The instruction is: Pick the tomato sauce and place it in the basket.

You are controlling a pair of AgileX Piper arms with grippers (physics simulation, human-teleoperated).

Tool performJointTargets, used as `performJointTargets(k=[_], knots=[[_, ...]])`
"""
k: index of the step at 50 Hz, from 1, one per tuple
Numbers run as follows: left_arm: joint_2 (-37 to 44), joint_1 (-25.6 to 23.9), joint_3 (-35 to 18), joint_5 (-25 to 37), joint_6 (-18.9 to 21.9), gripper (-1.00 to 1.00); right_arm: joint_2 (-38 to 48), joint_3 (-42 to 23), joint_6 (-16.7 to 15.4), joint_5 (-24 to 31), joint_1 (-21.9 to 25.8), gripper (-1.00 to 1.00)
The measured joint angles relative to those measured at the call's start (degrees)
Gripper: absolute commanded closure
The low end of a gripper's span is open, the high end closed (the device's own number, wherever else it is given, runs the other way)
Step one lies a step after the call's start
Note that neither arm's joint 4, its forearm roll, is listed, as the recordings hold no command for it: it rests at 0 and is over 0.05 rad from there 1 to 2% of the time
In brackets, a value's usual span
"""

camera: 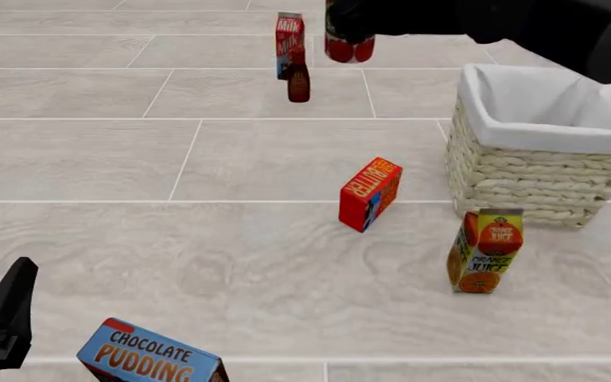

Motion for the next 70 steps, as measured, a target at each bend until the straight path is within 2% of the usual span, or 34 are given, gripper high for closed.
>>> performJointTargets(k=[53,70], knots=[[0.0,0.0,0.0,0.0,0.0,-1.0,-6.1,5.2,-0.5,-3.4,-14.7,1.0],[0.0,0.0,0.0,0.0,0.0,-1.0,-8.8,10.7,-0.2,-6.3,-19.2,1.0]])
